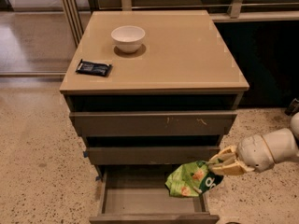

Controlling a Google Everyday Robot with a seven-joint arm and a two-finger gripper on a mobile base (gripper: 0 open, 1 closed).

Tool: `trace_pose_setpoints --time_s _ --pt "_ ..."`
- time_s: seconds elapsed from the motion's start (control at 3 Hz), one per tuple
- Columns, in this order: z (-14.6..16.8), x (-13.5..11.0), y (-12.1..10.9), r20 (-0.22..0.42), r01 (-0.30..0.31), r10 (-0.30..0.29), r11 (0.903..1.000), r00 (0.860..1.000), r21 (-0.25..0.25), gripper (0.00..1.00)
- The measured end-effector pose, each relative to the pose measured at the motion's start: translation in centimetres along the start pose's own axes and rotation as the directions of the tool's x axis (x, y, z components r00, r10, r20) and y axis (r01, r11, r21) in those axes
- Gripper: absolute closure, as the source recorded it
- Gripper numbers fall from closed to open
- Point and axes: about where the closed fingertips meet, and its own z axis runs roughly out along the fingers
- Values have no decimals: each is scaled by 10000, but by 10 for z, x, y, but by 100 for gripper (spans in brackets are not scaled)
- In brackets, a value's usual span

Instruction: Place green rice chip bag into bottom drawer

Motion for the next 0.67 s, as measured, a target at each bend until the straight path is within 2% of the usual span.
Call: trace_pose_setpoints --time_s 0.33,0.67 --pt "37 51 -7 274 -57 72 9985 9996 -547 100" --pt "83 118 -14 847 -587 694 9908 9940 -1223 100"
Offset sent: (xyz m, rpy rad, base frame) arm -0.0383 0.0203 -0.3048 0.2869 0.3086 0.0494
